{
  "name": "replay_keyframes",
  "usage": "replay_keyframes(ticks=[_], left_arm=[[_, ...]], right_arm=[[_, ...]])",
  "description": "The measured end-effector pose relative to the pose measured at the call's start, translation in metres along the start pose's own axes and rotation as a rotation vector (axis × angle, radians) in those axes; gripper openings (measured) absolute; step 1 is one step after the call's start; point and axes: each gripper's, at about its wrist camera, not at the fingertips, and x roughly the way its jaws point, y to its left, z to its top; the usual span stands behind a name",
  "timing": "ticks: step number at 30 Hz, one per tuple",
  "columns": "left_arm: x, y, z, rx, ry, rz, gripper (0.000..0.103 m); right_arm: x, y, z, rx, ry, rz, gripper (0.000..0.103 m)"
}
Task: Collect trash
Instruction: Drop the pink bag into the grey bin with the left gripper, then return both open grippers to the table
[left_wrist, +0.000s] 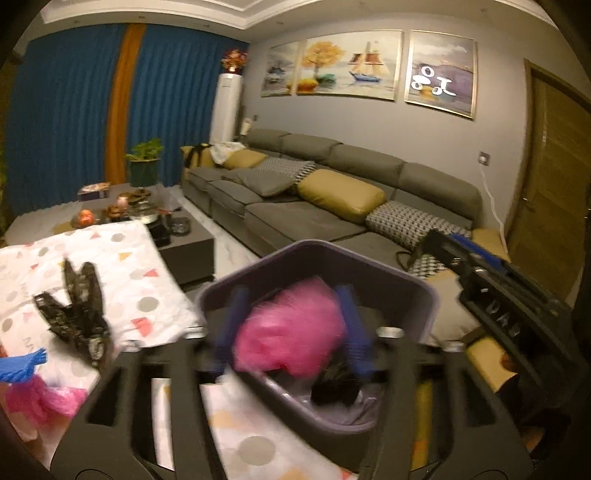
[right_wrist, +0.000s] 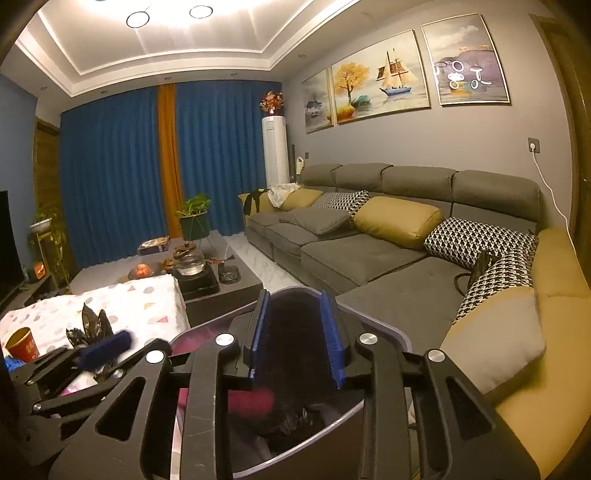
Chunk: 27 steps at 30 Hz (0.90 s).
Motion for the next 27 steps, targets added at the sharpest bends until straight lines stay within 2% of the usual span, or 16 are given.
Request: replay_keyframes(ticks=[3, 4, 7, 9, 14, 23, 27], left_arm=[[-0.007, 0.009, 0.001, -0.025, -0.014, 0.03, 0.078], [-0.011, 0.012, 0.002, -0.032, -0.02, 0.046, 0.08], [-0.024, 0.016, 0.002, -0.044, -0.035, 0.086, 0.088], [-0.036, 0.018, 0.001, -0.044, -0.044, 0.12, 0.092], [-0.068, 0.022, -0.007, -0.049, -0.05, 0.205, 0.094], [-0.152, 0.04, -0.041, -0.069, -0.078, 0.315, 0.095], [-0.192, 0.057, -0.058, -0.095, -0.09, 0.353, 0.095]], right_arm=[[-0.005, -0.004, 0.001, 0.014, -0.008, -0.008, 0.041], [-0.007, -0.006, 0.001, 0.02, -0.009, -0.007, 0.042], [-0.016, -0.007, 0.0, 0.034, -0.018, -0.003, 0.052], [-0.025, -0.008, -0.001, 0.042, -0.029, 0.001, 0.063], [-0.047, -0.004, -0.006, 0.053, -0.033, 0.024, 0.073], [-0.086, 0.026, -0.028, 0.023, 0.002, 0.106, 0.074], [-0.102, 0.051, -0.039, 0.018, 0.024, 0.182, 0.074]])
